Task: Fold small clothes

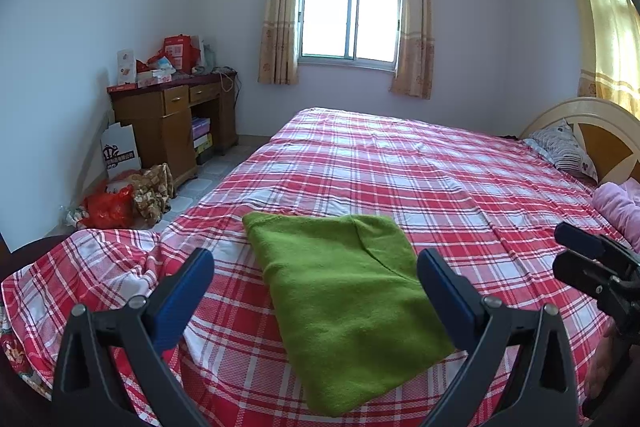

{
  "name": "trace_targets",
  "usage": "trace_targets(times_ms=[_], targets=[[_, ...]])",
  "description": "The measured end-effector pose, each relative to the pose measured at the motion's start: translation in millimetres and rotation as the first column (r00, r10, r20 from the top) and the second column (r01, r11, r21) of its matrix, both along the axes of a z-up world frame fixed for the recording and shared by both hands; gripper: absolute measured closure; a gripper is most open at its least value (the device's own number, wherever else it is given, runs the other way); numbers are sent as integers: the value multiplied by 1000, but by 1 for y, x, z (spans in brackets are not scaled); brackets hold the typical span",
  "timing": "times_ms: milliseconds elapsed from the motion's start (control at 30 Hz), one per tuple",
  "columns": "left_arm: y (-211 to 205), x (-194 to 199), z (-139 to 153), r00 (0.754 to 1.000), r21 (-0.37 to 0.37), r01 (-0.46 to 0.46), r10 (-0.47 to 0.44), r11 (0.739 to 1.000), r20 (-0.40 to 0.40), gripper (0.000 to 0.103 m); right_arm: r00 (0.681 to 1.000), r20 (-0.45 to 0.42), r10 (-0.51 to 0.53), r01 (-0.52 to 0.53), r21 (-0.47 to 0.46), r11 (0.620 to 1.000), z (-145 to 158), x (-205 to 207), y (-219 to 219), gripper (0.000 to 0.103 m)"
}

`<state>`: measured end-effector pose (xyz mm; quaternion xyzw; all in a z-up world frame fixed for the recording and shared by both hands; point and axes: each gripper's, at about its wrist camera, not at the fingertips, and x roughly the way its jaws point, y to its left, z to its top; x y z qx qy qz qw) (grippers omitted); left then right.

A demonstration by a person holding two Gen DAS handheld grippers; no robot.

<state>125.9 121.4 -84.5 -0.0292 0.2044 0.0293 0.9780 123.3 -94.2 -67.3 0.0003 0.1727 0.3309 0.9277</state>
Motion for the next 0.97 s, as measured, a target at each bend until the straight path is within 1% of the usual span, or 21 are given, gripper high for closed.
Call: trace_targets(times_ms=[100,200,300,500,733,867,967], targets=[[0,1,-1,1000,-9,14,-14,1000,-12,0,1000,3,0,0,1,1000,0,0,-1,32],[-1,-2,1,1000,-4,-8,8,1000,1,0,1000,4,0,0,4,1000,1,-1,-3,32],[0,-3,2,1000,-14,-16,16,1000,5,0,1000,8,-2,2,7,1000,1,-2,-4,32],[3,1,-1,1000,-27,-27,27,999,-16,0,1000,15,-2,1,7,1000,2,-3,-3,32],[4,2,-4,999,-19,-36,35,999,-24,0,1000,18,-3,3,4,1000,4,-3,-2,32],[3,-1,-4,999,6,-49,49,999,-3,0,1000,9,3,-3,-4,1000,2,-2,1,32],[4,0,-4,998,10,-55,55,998,1,0,1000,2,5,-5,-13,1000,0,0,2,32]])
